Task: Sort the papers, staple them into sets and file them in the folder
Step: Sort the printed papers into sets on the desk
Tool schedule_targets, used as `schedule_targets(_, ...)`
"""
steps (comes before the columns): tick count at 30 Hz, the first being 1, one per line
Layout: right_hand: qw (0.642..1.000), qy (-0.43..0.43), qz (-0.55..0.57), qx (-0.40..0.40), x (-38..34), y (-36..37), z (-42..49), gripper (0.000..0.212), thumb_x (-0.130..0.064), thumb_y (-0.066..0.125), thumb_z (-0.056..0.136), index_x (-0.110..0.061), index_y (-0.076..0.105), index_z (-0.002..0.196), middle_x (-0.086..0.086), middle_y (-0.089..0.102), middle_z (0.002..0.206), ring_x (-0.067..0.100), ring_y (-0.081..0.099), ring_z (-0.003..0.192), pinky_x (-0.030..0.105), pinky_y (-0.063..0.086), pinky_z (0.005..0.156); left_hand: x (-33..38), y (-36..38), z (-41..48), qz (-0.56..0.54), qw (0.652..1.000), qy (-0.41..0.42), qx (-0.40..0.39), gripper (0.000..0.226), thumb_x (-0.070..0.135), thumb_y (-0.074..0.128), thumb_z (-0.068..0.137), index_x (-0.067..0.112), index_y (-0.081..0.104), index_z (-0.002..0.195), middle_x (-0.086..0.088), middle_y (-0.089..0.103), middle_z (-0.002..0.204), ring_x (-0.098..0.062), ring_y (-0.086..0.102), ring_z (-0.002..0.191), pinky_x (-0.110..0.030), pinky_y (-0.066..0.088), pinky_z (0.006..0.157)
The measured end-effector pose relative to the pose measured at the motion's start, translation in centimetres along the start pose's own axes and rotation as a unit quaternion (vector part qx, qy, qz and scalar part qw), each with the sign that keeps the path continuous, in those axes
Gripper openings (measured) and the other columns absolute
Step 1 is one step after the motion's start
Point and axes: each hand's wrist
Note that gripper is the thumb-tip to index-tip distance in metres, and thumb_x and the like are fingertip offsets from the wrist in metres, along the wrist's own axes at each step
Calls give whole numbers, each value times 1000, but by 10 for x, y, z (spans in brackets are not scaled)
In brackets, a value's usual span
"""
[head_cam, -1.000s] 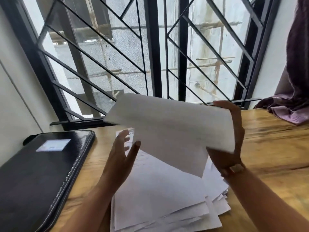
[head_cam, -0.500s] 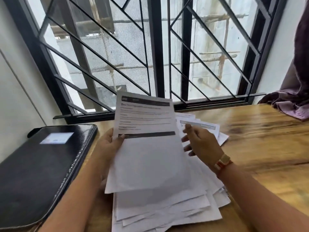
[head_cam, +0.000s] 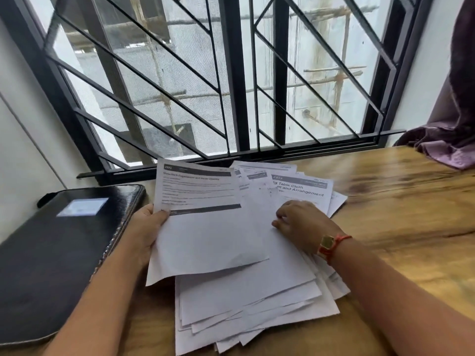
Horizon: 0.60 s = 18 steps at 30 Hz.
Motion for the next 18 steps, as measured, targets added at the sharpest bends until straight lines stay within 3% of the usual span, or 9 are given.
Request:
schedule_targets(4, 999, 25, -19, -14, 7, -1, 4, 28, -43, 54, 96, -19, 49, 82, 6, 58, 111, 30, 51, 108, 38, 45, 93, -2, 2, 1, 16, 1000, -2, 8, 23, 3, 54, 99, 0, 61, 121, -12, 74, 99, -25, 73, 78, -30, 59, 54)
schedule_targets(9, 999, 46, -26, 5, 17, -1, 8, 35, -43, 57, 95, -14, 64, 113, 7, 58, 122, 30, 49, 116, 41, 45, 100, -4, 5, 2, 45, 999, 7, 11, 19, 8, 56, 99, 4, 62, 118, -11, 74, 99, -27, 73, 81, -33, 58, 58)
schedule_targets(12, 998, 50, -20, 17, 14, 0, 7, 38, -55, 56, 91, -18, 63, 90, 6, 60, 110, 30, 52, 110, 42, 46, 95, -6, 7, 2, 66, 998, 19, 11, 18, 10, 57, 99, 4, 62, 115, -11, 75, 99, -29, 73, 85, -35, 57, 63)
schedule_targets(14, 999, 48, -17, 16, 10, 1, 6, 49, -70, 56, 83, -22, 50, 74, 4, 58, 100, 28, 52, 103, 41, 47, 91, -8, 7, 2, 70, 997, 24, 14, 14, 11, 57, 99, 5, 63, 111, -12, 76, 99, -31, 73, 85, -37, 59, 67)
schedule_targets(16, 999, 45, -5, 22, 6, 0, 3, 54, -74, 61, 76, -20, 54, 80, 4, 59, 104, 27, 51, 105, 40, 46, 92, -9, 6, 3, 75, 997, 23, 16, 13, 12, 58, 99, 7, 63, 109, -12, 76, 99, -32, 73, 87, -42, 60, 73)
schedule_targets(18, 998, 40, 11, 41, 5, -1, 2, 60, -71, 66, 75, -16, 67, 99, 3, 61, 114, 27, 51, 112, 40, 45, 97, -10, 5, 4, 78, 997, 24, 16, 13, 13, 59, 98, 7, 63, 109, -13, 75, 101, -33, 73, 88, -44, 60, 75)
Point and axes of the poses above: each hand's wrist, its own z-axis towards the middle knuckle, its own y-axis out of the palm, x = y × z
